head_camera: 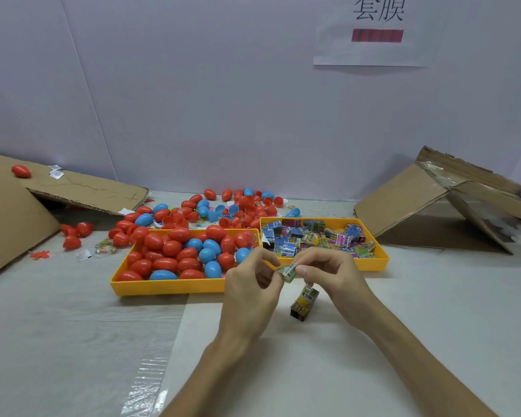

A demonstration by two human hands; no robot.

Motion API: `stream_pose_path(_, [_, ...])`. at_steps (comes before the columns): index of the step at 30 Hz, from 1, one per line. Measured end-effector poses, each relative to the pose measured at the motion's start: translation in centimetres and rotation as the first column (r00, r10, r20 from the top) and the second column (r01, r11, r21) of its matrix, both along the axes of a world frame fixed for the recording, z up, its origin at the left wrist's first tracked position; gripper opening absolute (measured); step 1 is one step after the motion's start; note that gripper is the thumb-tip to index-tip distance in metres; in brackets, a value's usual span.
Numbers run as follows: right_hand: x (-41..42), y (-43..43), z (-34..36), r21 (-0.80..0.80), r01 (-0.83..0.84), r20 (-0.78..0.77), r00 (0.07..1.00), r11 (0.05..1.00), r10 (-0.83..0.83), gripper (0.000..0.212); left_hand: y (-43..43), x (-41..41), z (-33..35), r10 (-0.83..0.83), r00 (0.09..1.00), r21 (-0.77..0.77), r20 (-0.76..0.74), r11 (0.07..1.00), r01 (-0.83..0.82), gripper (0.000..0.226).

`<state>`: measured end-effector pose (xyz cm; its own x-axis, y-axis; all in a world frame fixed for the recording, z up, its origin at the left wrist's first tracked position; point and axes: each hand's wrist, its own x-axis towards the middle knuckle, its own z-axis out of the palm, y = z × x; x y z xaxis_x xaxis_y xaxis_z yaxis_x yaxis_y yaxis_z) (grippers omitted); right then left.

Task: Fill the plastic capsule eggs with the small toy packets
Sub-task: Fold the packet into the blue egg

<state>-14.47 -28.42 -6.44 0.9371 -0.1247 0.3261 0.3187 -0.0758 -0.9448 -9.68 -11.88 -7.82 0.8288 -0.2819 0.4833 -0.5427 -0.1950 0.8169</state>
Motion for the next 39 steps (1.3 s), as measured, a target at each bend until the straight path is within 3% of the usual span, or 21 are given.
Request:
stream_pose_path(4, [0.0, 0.0, -0.08, 0.015, -0.013, 0.01, 1.0, 1.0, 0.013, 0.014, -0.05, 0.02, 0.14, 0.015, 1.0, -0.013, 0.024, 1.0, -0.015, 0.032])
stream_pose_path(8, [-0.15, 0.08, -0.27, -0.023, -0.011, 0.036, 0.999, 1.0, 0.011, 0.003, -0.28, -0.06, -0.22, -0.064, 0.998, 0.022, -0.01, 0.998, 0.064, 0.021])
stream_pose_path(13, [-0.27, 0.07, -0.09, -0.014, 0.001, 0.042, 0.999, 1.0, 0.0, 0.016, -0.37, -0.11, -0.2, -0.083, 0.996, 0.04, 0.023, 0.996, 0.082, 0.02])
stream_pose_path(20, [-0.2, -0.12, -0.08, 0.016, 0.025, 0.086, 0.996, 1.0, -0.026, 0.01, -0.46, -0.37, -0.05, -0.151, 0.988, 0.036, 0.043, 0.988, 0.15, 0.021])
stream_pose_path(29, [0.25, 0.08, -0.46, 0.031, 0.008, -0.114, 0.993, 0.999, -0.005, 0.018, -0.1, -0.32, -0.14, -0.051, 0.985, 0.038, 0.164, 0.998, 0.045, 0.042])
stream_pose_path(35, [-0.12, -0.2, -0.02, -0.013, -0.018, -0.109, 0.994, 1.0, 0.016, 0.013, -0.04, -0.34, -0.15, -0.058, 0.978, 0.19, 0.201, 0.982, 0.019, 0.046])
stream_pose_path(39, [-0.02, -0.22, -0.11, 0.039, -0.038, -0.126, 0.991, 0.999, 0.042, 0.015, 0.1, -0.2, -0.09, -0.032, 0.978, 0.19, 0.209, 0.982, -0.009, 0.048])
